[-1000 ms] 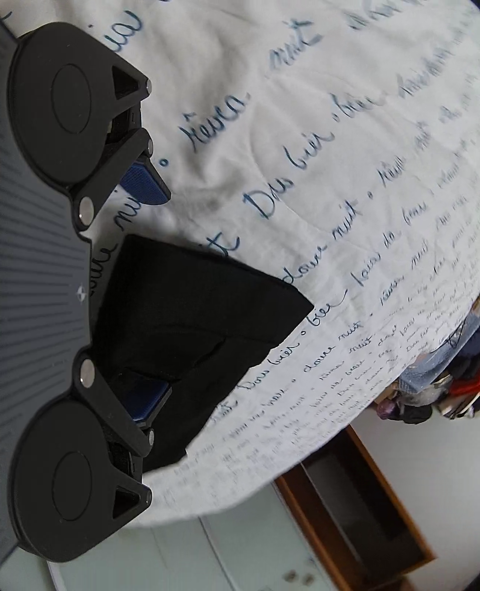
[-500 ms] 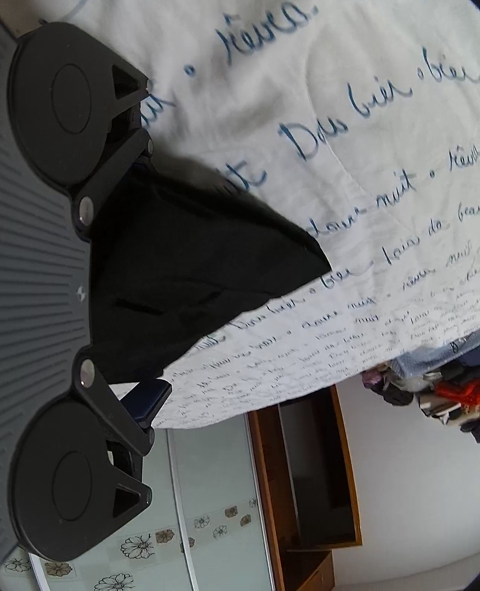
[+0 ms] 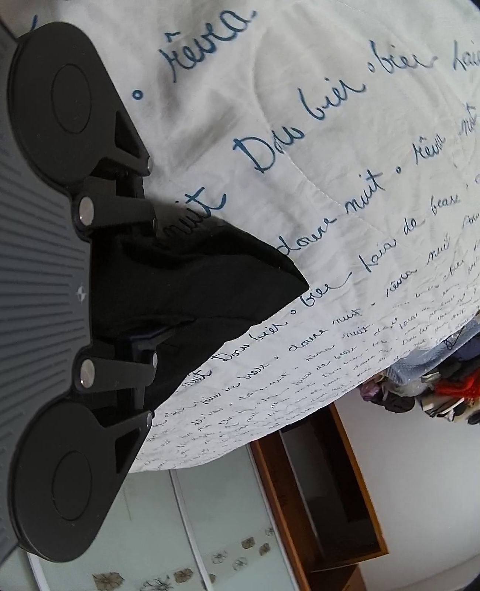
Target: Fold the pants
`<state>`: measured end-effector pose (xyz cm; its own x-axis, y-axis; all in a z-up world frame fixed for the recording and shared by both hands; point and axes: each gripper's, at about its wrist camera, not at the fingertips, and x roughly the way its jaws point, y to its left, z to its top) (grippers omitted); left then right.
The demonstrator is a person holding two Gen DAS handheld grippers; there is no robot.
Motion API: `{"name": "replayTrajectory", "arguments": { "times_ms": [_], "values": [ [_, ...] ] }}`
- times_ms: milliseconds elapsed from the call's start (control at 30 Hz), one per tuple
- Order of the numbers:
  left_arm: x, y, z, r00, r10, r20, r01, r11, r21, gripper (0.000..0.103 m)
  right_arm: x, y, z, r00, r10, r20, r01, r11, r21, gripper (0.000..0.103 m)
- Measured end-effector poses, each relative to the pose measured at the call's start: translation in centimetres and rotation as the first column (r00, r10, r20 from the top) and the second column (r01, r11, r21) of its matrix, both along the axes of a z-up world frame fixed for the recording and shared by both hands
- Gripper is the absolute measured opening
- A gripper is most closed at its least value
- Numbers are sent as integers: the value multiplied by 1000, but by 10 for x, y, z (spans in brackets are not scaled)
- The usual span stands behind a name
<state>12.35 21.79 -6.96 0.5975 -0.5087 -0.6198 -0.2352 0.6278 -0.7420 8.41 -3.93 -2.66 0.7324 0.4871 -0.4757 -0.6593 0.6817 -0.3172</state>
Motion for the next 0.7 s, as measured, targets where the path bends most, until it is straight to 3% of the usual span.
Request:
{"name": "replayTrajectory", "arguments": {
  "times_ms": [133,200,333,433,467,500,600,700],
  "values": [
    [10,1,-2,999,-35,-12,35,999,-10,35,-6,6,-6,1000,14,24,-12,998,-68,12],
    [17,3,-6,998,-57,-26,56,998,-29,37,-11,10,-11,999,8,45,-3,994,-108,25],
    [27,3,-10,995,-100,-19,99,994,-57,46,-20,14,-26,996,-13,86,30,979,-204,34],
    [29,4,-13,993,-116,1,116,991,-65,45,-20,20,-33,995,-23,100,47,969,-241,35],
    [27,2,-11,992,-123,11,123,991,-50,44,-21,22,-35,993,-28,111,54,968,-245,34],
    [25,0,-8,992,-127,22,128,992,-17,36,-21,23,-37,992,-29,127,60,966,-252,31],
    [15,-7,1,990,-133,54,130,989,66,26,-23,27,-40,991,-29,132,63,963,-262,19],
    [12,-11,11,989,-117,86,109,989,98,23,-28,25,-39,990,-30,134,63,967,-245,15]
  ]
}}
